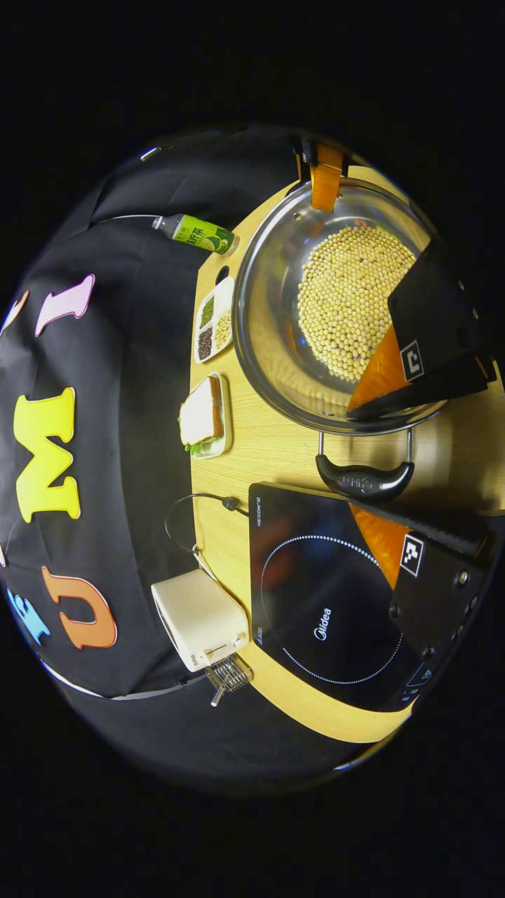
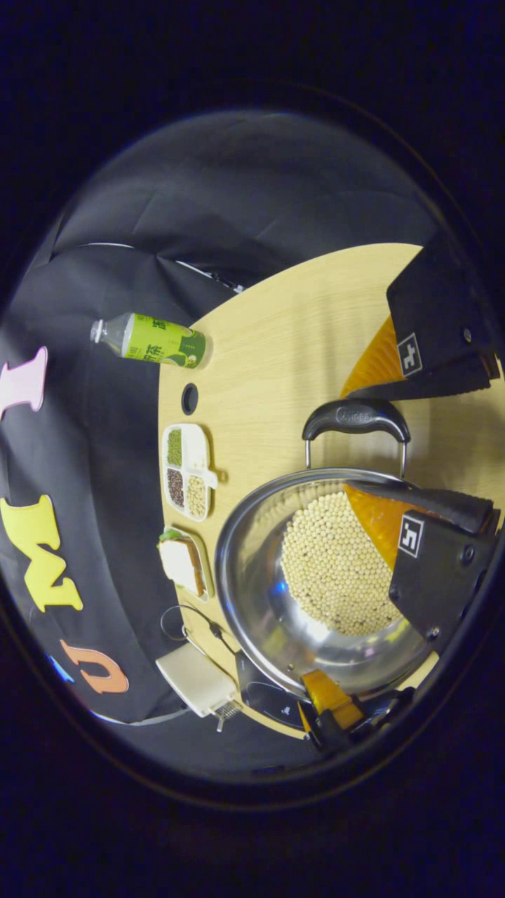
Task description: First push the handle of the pot to place it horizontally, then grasp the pot with both hands and set it on the induction cooktop.
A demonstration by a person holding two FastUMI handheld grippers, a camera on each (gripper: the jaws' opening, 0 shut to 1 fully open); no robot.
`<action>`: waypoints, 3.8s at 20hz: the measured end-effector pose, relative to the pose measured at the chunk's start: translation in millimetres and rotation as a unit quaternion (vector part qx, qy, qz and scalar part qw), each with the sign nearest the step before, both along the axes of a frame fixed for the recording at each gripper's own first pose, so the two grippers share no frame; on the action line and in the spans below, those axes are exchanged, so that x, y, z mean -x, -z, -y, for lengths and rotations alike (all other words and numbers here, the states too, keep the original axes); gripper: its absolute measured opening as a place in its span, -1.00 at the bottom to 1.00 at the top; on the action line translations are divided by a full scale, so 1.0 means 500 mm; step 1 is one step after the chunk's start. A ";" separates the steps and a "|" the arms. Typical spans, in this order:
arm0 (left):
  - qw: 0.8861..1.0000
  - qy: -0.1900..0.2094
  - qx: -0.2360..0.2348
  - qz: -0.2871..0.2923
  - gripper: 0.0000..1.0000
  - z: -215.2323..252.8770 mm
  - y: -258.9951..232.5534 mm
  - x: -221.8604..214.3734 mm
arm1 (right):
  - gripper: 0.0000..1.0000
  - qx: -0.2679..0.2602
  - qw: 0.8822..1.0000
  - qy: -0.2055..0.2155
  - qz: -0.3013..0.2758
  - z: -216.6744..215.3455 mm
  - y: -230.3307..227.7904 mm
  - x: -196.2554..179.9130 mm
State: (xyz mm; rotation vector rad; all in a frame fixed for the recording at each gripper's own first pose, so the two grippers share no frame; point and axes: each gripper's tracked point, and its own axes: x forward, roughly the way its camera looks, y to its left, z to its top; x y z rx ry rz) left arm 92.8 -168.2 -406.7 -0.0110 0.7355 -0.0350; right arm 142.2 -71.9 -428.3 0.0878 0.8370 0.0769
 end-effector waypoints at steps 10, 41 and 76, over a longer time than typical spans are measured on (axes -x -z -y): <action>1.000 -0.003 0.001 0.030 0.29 -0.045 -0.085 0.001 | 0.10 0.001 1.000 -0.001 0.029 -0.035 -0.098 0.011; 0.997 -0.026 -0.052 0.041 0.29 -0.603 -0.151 0.008 | 0.10 -0.037 0.999 -0.010 0.032 -0.587 -0.215 0.056; 0.998 -0.039 -0.045 0.037 0.94 -0.678 -0.024 -0.025 | 0.80 -0.032 0.997 -0.010 0.076 -0.652 -0.172 0.004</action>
